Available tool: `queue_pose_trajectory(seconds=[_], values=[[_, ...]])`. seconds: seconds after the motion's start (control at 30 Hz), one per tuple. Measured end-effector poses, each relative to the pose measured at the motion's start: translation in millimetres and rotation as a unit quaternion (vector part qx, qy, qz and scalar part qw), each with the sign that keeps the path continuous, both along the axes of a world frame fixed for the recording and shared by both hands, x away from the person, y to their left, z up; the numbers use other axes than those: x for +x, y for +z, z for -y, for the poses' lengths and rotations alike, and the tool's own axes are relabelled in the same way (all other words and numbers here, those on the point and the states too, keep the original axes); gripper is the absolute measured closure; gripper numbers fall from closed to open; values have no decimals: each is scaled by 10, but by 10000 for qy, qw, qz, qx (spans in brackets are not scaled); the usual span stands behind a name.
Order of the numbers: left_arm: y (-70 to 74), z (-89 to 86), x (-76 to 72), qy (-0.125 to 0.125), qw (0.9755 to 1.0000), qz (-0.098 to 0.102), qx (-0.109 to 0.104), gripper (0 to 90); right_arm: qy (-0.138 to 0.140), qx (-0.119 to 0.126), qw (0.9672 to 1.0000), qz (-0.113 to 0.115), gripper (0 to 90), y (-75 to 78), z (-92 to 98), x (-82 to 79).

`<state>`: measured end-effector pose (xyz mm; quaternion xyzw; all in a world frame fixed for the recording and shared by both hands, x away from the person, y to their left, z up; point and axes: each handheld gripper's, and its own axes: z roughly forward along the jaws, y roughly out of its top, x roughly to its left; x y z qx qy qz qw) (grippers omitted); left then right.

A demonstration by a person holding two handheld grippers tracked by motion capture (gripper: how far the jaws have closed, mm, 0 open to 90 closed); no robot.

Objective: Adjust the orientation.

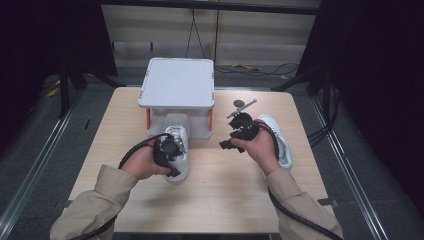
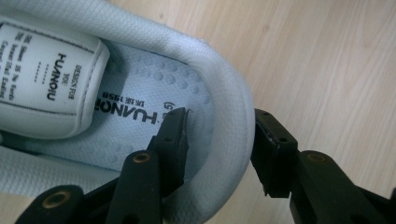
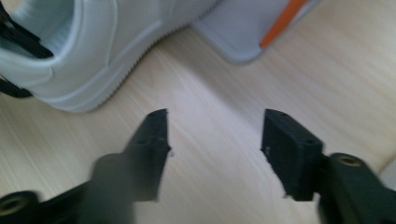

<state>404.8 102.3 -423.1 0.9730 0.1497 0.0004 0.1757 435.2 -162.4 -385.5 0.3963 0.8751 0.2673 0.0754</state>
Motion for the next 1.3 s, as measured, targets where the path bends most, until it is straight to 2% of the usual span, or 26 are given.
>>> queue_pose_trajectory(seconds=[0.03, 0.13, 0.2, 0.23, 0.27, 0.33, 0.47, 0.57, 0.67, 0.77, 0.8, 0.9, 0.97, 1.0, 1.07, 1.17, 1.2, 1.27, 1.3], values=[[1, -15, 6, -71, 10000, -9, 65, 584, 55, 25, 10000, 49, 462, 61, -58, 31], [-21, -53, -8, -98, 9999, 27, 74, 581, 73, 112, 9998, 129, 547, 168, -144, 89], [-33, -76, -18, -47, 9999, 20, 87, 576, 92, 106, 9994, 318, 604, 287, -233, 149], [-34, -88, -12, -109, 9998, 18, 138, 576, 92, 106, 9994, 318, 604, 287, -233, 149], [-44, -96, -21, -41, 9999, -9, 106, 573, 111, 160, 9992, 342, 645, 354, -294, 193], [-58, -109, -22, -5, 10000, -10, 44, 571, 103, 193, 9991, 375, 660, 386, -323, 218], [-58, -115, -29, 29, 10000, 5, 46, 565, -60, 481, 9975, 519, 807, 524, -428, 324], [-56, -114, -31, 9, 10000, 14, 53, 566, -152, 547, 9969, 552, 828, 601, -507, 403], [-59, -122, -33, -15, 10000, 39, 12, 570, -229, 609, 9951, 743, 836, 695, -609, 519], [-60, -127, -35, -28, 10000, 42, -3, 570, -274, 568, 9944, 843, 832, 713, -654, 575], [-62, -126, -33, -25, 10000, 37, -10, 570, -296, 465, 9939, 952, 818, 698, -703, 627], [-58, -114, -30, 13, 10000, 19, 32, 567, -333, 479, 9940, 922, 819, 660, -736, 677], [-61, -100, -29, 123, 9999, 44, 0, 551, -370, 387, 9945, 903, 818, 618, -765, 718], [-67, -99, -20, 295, 9995, 54, -43, 499, -399, 468, 9938, 923, 801, 573, -782, 741], [-83, -108, -16, 328, 9994, 28, -120, 492, -412, 506, 9936, 925, 800, 567, -783, 743], [-104, -119, -8, 414, 9989, -92, -197, 513, -415, 548, 9930, 957, 800, 554, -789, 735], [-102, -107, -16, 474, 9986, -131, -203, 556, -417, 548, 9931, 950, 797, 554, -790, 736], [-79, -71, -14, 358, 9992, -175, -68, 583, -496, 666, 9926, 889, 795, 544, -770, 746], [-66, -51, -16, 252, 9994, -242, -37, 656, -532, 753, 9922, 844, 794, 537, -755, 751]])
